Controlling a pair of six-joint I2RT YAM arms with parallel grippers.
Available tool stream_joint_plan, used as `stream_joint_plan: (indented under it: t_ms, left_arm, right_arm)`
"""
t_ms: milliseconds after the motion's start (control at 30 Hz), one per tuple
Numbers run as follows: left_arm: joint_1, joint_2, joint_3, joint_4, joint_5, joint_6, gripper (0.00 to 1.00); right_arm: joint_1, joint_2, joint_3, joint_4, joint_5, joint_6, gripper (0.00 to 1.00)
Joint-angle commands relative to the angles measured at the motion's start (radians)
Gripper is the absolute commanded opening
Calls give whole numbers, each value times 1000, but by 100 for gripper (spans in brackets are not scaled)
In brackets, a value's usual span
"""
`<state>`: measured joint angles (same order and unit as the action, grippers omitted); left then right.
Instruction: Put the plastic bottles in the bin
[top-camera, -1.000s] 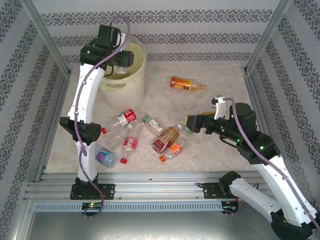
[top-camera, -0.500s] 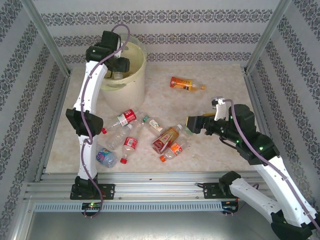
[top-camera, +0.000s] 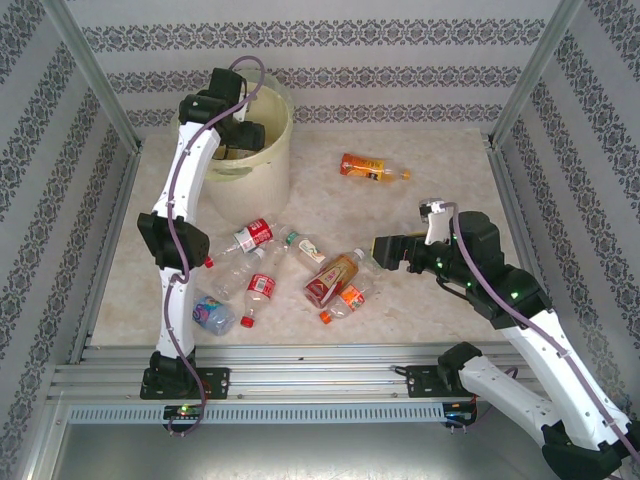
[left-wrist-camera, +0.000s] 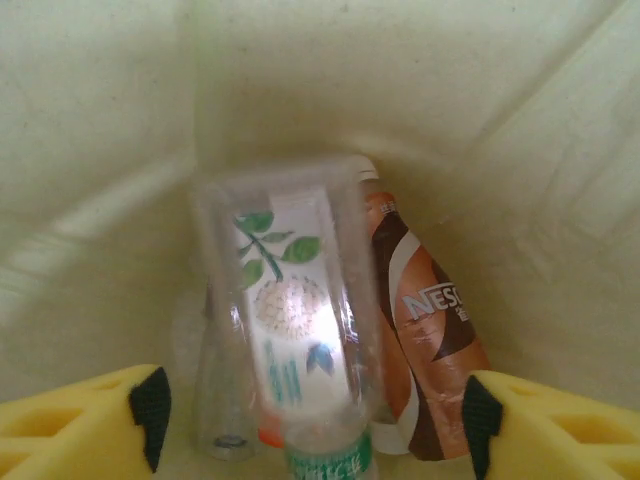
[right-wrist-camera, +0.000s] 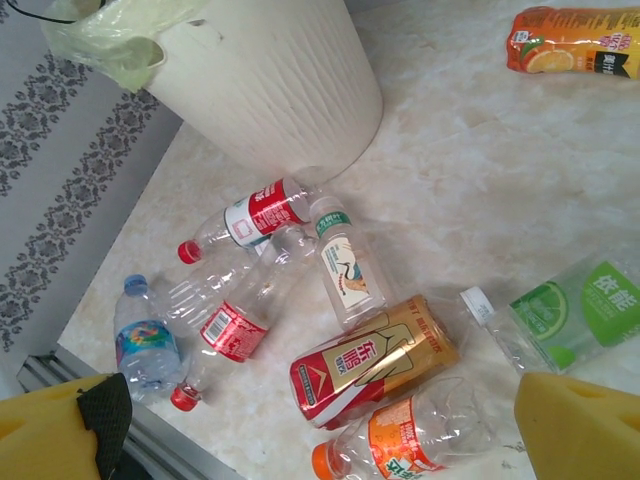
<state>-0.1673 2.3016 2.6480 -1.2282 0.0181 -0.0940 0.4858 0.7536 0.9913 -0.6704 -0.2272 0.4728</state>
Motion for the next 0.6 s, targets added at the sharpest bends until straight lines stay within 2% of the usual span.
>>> stream_joint_plan:
  t_ms: [0,200,367,567]
  left_arm:
    - [16,-13,-6,-36,3,-15,86]
    - [16,-54,-1,-28,19,-22,94]
    - [16,-102,10,-24,63,-30,100]
    - [15,-187,6,-17,114,-41,100]
  right_arm:
    - [-7,-1,-17,2,24,14,98]
    - [-7,-3,-26,-6,51,21,98]
    - [-10,-6,-48,-12,145,57,98]
    - [-23,23,-58,-22,179,103,98]
